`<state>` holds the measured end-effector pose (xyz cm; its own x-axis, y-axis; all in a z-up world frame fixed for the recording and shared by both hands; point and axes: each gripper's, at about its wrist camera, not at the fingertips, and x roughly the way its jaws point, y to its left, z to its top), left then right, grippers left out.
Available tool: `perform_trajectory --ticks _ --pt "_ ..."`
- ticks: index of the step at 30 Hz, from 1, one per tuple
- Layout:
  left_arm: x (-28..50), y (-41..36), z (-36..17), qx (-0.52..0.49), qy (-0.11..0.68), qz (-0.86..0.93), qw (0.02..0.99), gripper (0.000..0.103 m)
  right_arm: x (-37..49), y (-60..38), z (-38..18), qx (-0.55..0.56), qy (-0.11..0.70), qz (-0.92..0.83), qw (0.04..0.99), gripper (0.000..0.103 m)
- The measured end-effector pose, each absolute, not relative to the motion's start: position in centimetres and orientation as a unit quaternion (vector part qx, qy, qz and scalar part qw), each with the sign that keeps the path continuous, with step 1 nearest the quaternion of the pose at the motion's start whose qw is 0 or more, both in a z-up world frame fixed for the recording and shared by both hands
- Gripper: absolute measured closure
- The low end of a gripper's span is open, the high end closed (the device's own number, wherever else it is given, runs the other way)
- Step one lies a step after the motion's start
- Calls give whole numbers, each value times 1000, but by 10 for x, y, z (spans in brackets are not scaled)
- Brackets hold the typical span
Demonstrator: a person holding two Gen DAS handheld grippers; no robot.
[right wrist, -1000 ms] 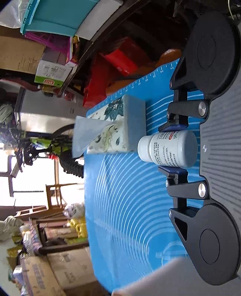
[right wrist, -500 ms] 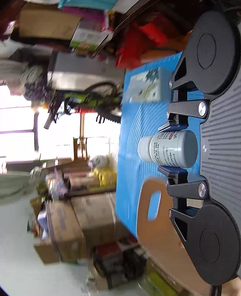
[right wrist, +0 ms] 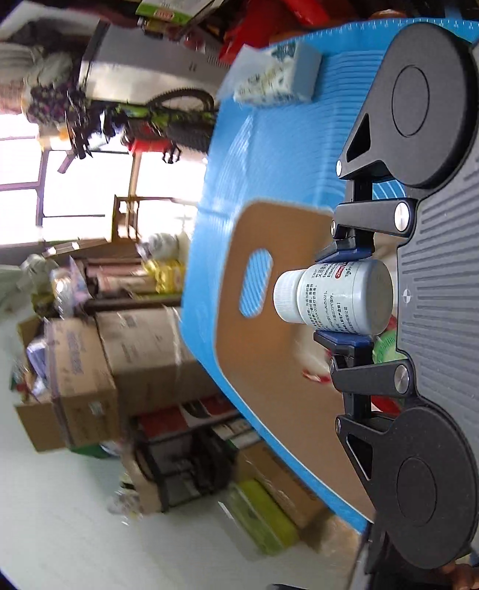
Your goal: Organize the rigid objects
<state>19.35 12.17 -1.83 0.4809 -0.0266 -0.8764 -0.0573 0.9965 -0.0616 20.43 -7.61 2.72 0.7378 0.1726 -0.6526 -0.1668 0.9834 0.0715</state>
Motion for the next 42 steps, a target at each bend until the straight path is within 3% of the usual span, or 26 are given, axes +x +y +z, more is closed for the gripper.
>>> perform_trajectory --ticks 15,21,24,26,28,29,37,42 --pt "193 121 -19 -38 510 9 860 93 212 -41 -14 -22 431 100 897 59" --pt "193 120 -18 -39 509 15 860 92 202 -39 -6 -25 415 95 905 47" --pt "192 118 -16 -32 504 13 863 92 193 -42 1 -20 397 81 914 36" --pt "188 116 -13 -25 496 10 868 82 187 -45 5 -10 393 76 916 36" --pt "184 114 -9 -23 490 6 871 48 182 -51 8 -1 390 65 918 34" --pt "181 113 -6 -21 485 6 874 38 179 -53 10 2 387 60 920 34" --pt "155 106 14 -1 463 -5 887 25 149 -68 28 26 367 37 929 29" --pt "134 99 27 12 453 -15 891 24 122 -75 47 43 352 24 935 28"
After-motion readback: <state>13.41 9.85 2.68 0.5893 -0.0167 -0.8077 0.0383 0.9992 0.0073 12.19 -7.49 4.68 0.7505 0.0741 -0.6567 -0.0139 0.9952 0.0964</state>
